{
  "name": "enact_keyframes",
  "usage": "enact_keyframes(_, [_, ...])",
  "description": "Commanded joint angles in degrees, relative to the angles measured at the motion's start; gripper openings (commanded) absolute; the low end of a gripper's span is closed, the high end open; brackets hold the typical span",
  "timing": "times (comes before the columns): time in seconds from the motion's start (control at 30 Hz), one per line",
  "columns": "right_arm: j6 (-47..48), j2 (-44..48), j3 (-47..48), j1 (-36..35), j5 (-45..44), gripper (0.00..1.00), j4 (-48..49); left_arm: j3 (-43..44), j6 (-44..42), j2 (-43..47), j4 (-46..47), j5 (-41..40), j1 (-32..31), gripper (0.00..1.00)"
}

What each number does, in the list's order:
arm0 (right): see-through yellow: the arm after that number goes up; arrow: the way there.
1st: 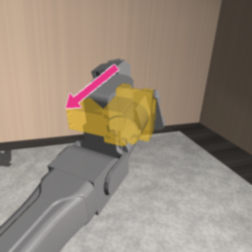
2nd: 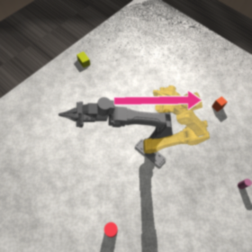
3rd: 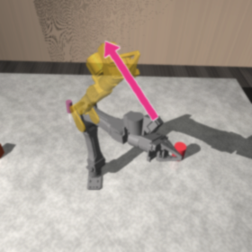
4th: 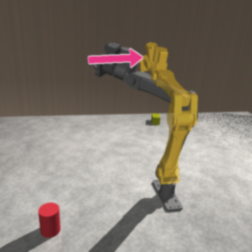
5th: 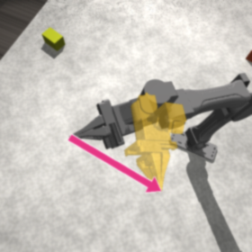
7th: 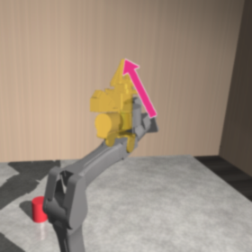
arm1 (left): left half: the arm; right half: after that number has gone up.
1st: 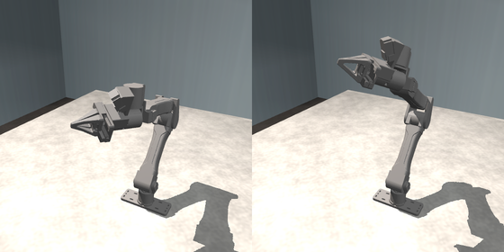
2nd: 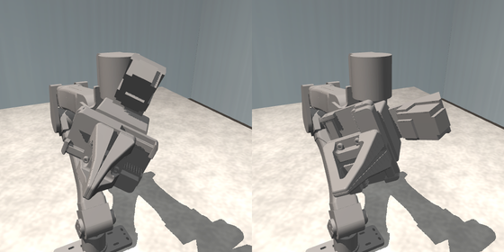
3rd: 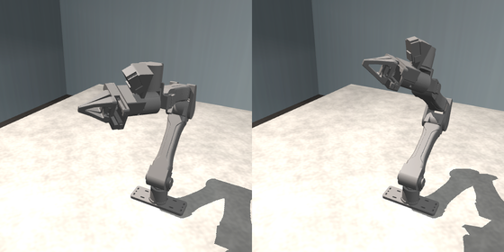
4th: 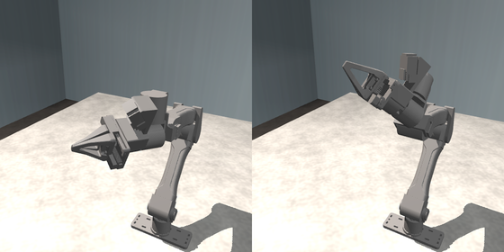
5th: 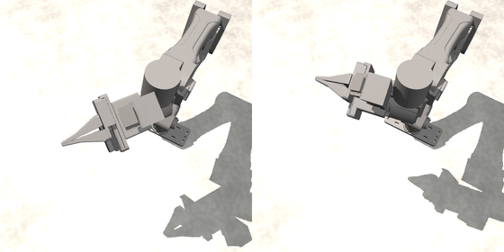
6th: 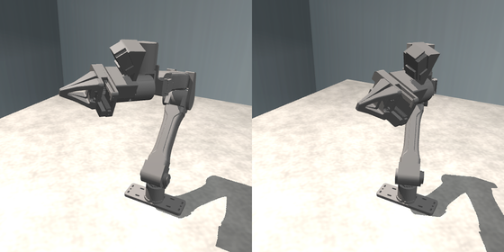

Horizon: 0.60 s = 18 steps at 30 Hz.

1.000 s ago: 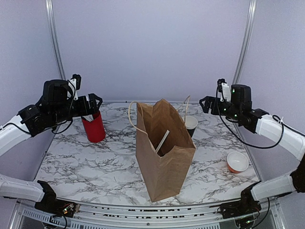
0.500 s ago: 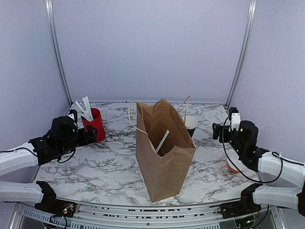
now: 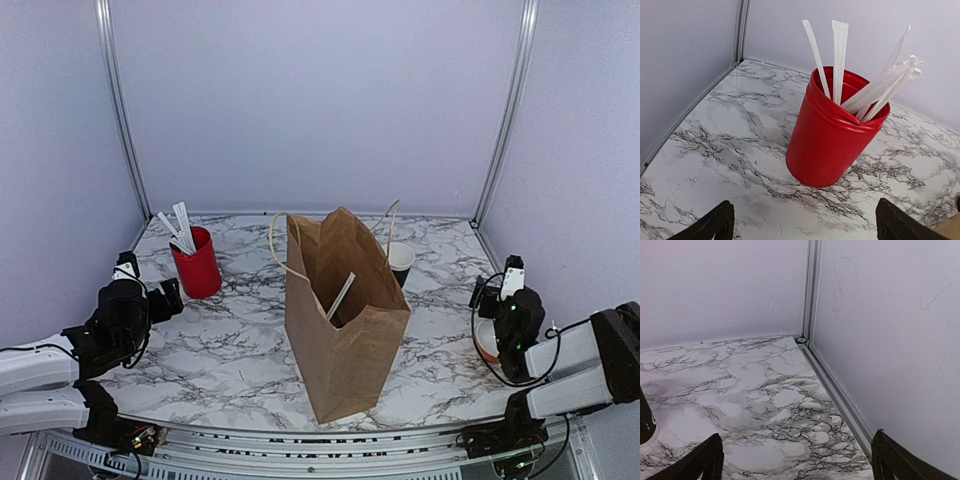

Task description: Pack the takeout coffee

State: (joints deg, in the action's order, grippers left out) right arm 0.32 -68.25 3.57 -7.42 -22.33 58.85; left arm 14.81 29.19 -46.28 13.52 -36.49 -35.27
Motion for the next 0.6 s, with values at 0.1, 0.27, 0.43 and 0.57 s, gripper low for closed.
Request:
enact_keyframes(0.1, [4.39, -13.31, 2.18, 1.74, 2.23, 1.00, 23.17, 0.30, -8.98, -0.02, 6.55, -5.99, 2.83, 0.99])
enact_keyframes(0.27, [6.77, -26.54, 1.03, 1.81, 3.58, 1.00, 40.05, -0.47, -13.46, -0.38, 11.41, -6.33, 6.81, 0.99])
enact_keyframes(0.43, [7.56, -24.68, 5.49, 2.36, 8.75, 0.98, 29.08, -0.79, -20.68, -3.33, 16.01, -5.25, 12.73, 0.99])
enact_keyframes(0.57, [7.18, -24.16, 6.47, 2.42, 7.61, 0.96, 26.14, -2.69, -22.95, -7.38, 25.59, -4.13, 17.46, 0.99])
